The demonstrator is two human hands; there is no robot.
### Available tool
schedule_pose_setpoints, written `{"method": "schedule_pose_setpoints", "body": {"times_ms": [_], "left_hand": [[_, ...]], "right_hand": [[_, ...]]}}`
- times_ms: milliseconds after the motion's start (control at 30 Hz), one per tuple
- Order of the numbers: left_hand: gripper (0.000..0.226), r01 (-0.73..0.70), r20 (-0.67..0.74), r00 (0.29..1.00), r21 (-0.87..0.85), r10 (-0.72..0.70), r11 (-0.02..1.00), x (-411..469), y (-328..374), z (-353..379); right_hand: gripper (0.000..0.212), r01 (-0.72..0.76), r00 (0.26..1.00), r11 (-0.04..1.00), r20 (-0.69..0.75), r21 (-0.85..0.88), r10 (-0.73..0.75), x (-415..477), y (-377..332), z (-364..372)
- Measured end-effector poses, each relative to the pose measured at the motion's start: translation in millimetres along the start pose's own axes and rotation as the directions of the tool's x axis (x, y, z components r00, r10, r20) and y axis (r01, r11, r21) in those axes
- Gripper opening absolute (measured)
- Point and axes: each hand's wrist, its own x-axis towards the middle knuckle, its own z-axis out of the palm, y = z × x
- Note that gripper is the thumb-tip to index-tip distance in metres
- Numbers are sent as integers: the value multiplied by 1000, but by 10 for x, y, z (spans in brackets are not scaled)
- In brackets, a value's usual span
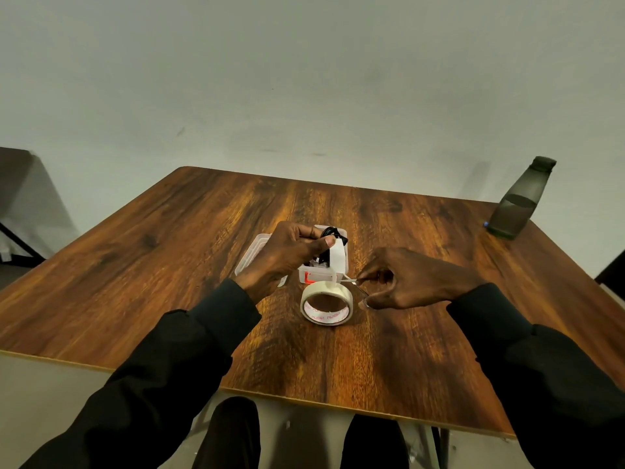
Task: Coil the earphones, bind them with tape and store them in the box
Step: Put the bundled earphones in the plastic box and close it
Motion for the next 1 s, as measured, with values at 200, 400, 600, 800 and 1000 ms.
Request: {"method": "schedule_pose_setpoints", "body": {"times_ms": [200,400,600,800,1000], "left_hand": [[17,-4,2,1000,-3,4,1000,-5,-1,0],[15,1,6,1000,-6,-1,1000,-13,3,-14],[12,12,2,1000,12,-12,1000,-8,25,-10],[13,19,21,1000,-30,-19,999,-20,38,-18],[16,29,13,999,-34,-29,999,2,28,-19]], "right_hand": [[22,-14,1000,1000,-7,21,14,100,9,63],[26,-25,1000,999,-11,39,26,156,3,87],[16,-6,1000,998,6,65,6,187,27,97],[22,2,1000,999,-29,38,-1,173,79,102],[23,17,1000,999,-23,48,-16,184,127,103]]}}
